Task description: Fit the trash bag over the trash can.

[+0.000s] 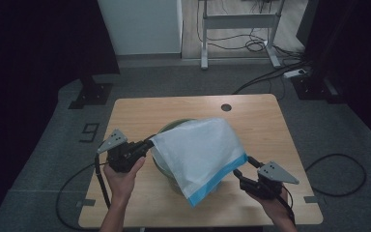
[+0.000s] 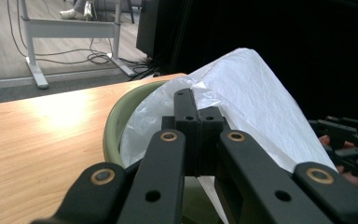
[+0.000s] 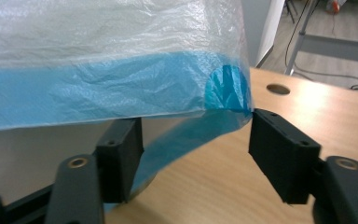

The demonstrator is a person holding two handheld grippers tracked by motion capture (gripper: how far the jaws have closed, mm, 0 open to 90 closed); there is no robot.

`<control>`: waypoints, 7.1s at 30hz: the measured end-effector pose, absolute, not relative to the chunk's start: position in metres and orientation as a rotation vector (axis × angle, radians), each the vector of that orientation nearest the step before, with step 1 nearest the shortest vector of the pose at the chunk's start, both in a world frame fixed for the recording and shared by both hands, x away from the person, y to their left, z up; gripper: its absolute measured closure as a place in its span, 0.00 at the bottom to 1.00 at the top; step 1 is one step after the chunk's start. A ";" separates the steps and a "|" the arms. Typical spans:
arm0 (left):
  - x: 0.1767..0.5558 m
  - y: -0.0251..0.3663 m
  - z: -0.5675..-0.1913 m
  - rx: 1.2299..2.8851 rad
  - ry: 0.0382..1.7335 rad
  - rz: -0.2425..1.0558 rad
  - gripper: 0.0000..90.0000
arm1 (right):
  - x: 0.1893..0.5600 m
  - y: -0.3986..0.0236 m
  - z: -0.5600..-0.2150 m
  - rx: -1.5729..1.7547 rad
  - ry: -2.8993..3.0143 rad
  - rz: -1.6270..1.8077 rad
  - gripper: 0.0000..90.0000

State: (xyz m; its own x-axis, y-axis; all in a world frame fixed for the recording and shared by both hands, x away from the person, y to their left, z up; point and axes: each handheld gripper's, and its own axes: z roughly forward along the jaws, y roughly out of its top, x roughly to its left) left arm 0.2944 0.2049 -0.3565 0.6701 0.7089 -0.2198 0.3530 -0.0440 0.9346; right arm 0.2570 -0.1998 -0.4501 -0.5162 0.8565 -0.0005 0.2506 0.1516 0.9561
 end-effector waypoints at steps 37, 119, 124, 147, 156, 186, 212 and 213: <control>0.263 0.215 -0.328 1.800 0.631 0.362 0.16 | 0.272 -0.189 -0.364 0.914 1.827 1.473 0.99; 0.290 0.161 -0.340 1.988 0.638 0.269 0.40 | 0.289 -0.100 -0.359 0.805 2.103 1.611 0.99; 0.294 0.158 -0.347 2.029 0.686 0.264 0.50 | 0.289 -0.102 -0.358 0.796 2.119 1.613 0.92; 0.302 0.152 -0.367 2.072 0.766 0.244 0.51 | 0.254 -0.172 -0.352 0.845 2.111 1.597 0.46; 0.303 0.154 -0.369 2.052 0.766 0.241 0.50 | 0.253 -0.182 -0.371 0.897 2.103 1.620 0.73; 0.278 0.131 -0.347 1.970 0.636 0.172 0.46 | 0.270 -0.107 -0.345 0.726 2.080 1.569 0.99; 0.279 0.118 -0.358 1.917 0.609 0.126 0.94 | 0.267 -0.107 -0.343 0.735 2.045 1.583 0.99; 0.278 0.116 -0.358 1.916 0.624 0.142 0.83 | 0.267 -0.106 -0.343 0.734 2.044 1.583 0.99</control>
